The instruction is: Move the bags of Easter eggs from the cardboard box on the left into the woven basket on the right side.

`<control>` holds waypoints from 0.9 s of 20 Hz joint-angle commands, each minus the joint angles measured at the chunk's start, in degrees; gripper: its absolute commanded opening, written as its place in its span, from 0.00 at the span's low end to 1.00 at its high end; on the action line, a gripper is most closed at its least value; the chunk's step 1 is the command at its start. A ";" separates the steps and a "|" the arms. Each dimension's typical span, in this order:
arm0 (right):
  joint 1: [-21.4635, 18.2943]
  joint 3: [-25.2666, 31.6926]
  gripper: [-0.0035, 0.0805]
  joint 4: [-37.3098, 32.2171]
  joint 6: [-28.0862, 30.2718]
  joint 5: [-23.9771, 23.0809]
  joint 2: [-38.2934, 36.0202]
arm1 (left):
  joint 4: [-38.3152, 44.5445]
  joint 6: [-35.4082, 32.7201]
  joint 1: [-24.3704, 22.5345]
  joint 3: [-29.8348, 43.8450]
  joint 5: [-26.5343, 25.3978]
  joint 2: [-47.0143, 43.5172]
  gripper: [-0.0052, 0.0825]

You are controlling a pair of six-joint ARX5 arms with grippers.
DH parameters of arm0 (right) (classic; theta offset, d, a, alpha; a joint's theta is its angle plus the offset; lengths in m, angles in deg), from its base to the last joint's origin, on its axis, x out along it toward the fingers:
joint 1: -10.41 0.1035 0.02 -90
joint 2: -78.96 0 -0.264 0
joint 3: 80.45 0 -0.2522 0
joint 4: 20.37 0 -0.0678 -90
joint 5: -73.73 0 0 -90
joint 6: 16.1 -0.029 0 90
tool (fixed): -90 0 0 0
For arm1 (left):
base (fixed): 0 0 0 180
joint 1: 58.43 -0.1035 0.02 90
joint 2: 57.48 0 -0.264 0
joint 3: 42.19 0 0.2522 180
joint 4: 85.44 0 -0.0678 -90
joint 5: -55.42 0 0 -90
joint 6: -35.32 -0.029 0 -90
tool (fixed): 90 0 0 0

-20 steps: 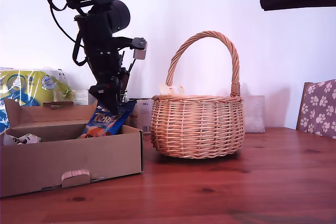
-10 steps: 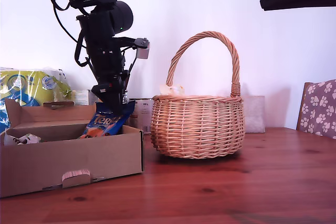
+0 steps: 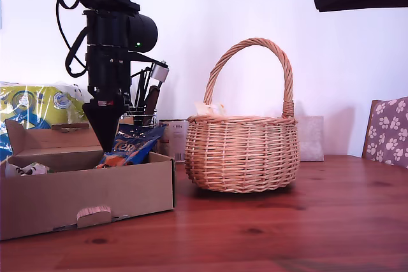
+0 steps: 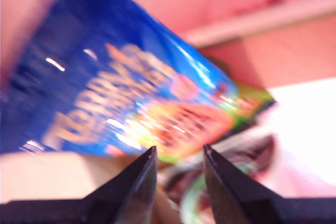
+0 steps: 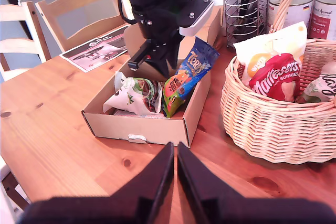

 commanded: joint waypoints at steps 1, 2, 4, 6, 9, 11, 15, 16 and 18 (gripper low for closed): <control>0.31 0.00 0.03 -0.46 0.07 0.42 -0.04 | 0.48 4.46 -0.22 0.17 0.70 2.40 0.33; 0.31 0.00 0.03 -0.50 0.00 0.42 -0.04 | 1.11 9.07 -0.42 0.17 0.83 2.40 0.33; 0.31 0.00 0.03 -0.57 -0.04 0.42 -0.04 | 2.54 18.75 -0.39 0.17 1.11 2.40 0.33; 0.31 0.00 0.03 -0.76 -0.04 0.42 -0.04 | 3.13 33.44 -0.11 0.13 1.22 2.40 0.33; 0.31 0.00 0.03 -0.85 -0.09 0.42 -0.04 | 2.27 43.30 1.22 0.13 1.86 2.40 0.35; 0.31 0.00 0.03 -0.87 -0.11 0.42 -0.04 | 0.42 43.45 2.38 0.13 1.86 2.40 0.63; 0.31 0.00 0.03 -0.90 -0.11 0.42 -0.02 | -5.22 44.89 4.31 0.13 1.88 1.88 0.72; 0.31 0.00 0.03 -0.90 -0.11 0.42 -0.02 | -6.25 46.07 4.68 0.13 2.25 1.25 0.72; 0.31 0.00 0.03 -0.85 -0.15 0.42 -0.02 | -6.78 47.10 4.85 0.15 4.63 -0.83 0.72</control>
